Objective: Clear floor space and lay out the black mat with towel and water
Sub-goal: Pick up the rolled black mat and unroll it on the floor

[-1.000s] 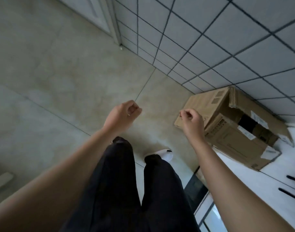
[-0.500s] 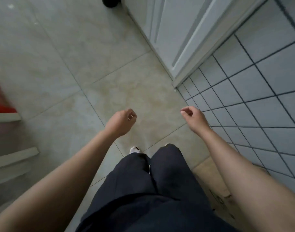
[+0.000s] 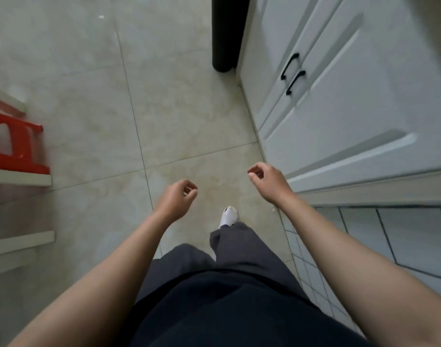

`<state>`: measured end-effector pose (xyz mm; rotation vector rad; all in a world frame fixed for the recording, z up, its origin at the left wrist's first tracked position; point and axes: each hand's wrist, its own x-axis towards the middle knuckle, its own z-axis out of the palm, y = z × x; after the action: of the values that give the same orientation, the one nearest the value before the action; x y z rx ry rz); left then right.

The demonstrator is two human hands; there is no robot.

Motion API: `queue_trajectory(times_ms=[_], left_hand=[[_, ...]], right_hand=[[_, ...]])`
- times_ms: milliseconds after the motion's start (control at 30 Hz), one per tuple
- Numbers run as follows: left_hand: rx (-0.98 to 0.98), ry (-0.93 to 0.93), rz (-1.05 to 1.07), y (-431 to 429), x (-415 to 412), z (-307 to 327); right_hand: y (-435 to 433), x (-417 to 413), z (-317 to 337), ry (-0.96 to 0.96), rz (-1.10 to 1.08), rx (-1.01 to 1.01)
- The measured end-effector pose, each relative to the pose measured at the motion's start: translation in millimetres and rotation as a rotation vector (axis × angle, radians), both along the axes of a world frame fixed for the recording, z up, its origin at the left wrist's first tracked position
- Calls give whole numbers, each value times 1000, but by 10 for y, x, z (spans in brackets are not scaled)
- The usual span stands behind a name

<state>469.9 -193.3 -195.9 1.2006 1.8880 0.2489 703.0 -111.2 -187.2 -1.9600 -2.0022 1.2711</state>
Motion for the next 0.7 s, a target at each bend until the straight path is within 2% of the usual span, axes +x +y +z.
queue_trajectory(times_ms=[200,400,700], left_hand=[[34,16,169,1076,-194,158],[42,65,261,2131,-684,83],[40,30,200,3870,-1377,44]], right_hand=[[1373,-208,125,-17,103,19],[2755,-483,133,-8,38,38],[4557,-1145,224,-18,5,54]])
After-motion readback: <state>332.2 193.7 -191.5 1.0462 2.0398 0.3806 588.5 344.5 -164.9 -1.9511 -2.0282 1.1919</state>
